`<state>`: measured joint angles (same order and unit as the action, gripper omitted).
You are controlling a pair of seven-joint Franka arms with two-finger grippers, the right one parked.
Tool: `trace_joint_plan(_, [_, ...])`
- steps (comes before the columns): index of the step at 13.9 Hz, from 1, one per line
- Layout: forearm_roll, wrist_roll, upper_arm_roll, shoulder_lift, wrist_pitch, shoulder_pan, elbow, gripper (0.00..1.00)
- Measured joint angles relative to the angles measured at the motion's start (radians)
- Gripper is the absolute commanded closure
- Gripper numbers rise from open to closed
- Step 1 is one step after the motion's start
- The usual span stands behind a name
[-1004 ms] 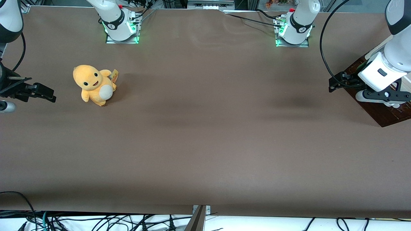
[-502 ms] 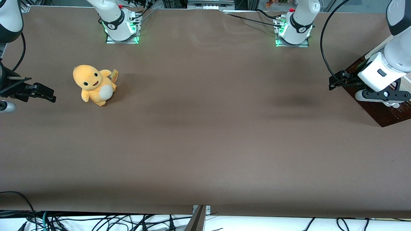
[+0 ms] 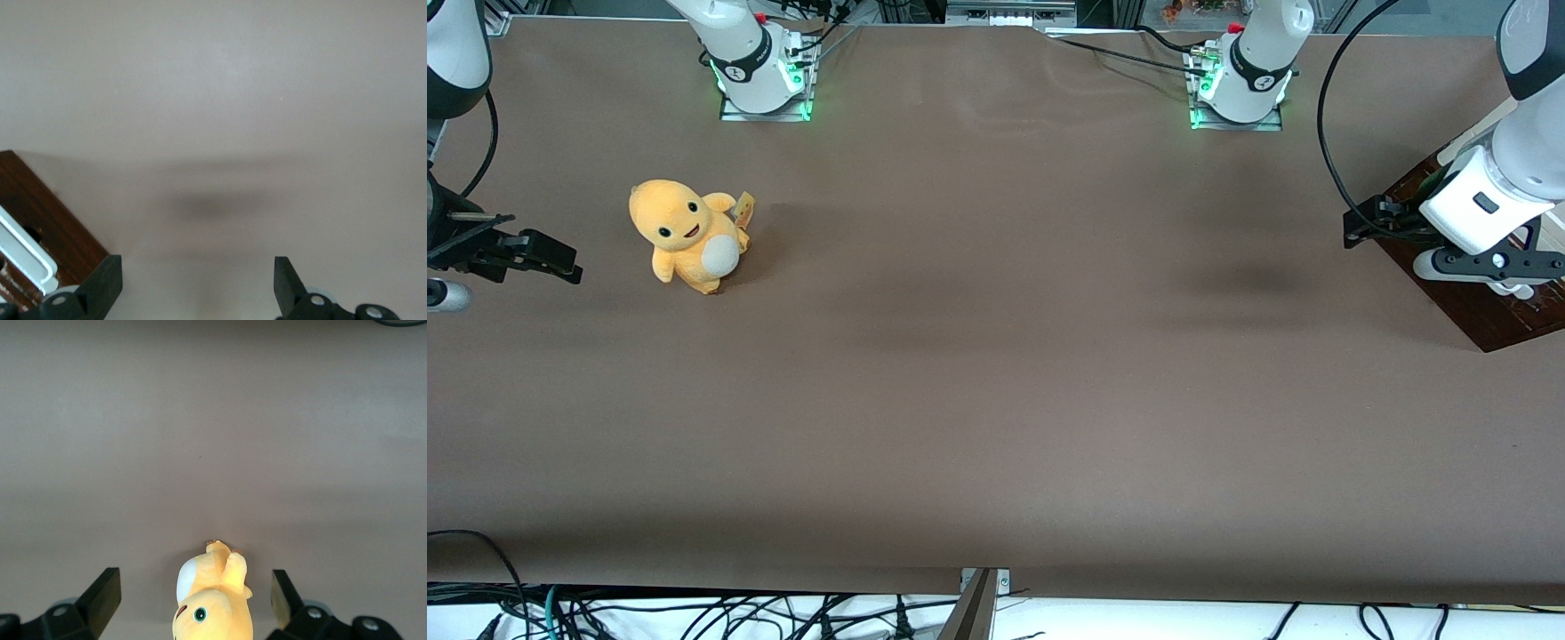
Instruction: Open lower drawer with left arm only
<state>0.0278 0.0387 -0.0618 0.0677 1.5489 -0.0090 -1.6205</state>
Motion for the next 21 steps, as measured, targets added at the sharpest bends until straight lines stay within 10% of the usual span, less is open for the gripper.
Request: trace_joint_plan(21, [0.389,0.277,-0.023,0.208,-0.170,-0.101,0.003,0.00])
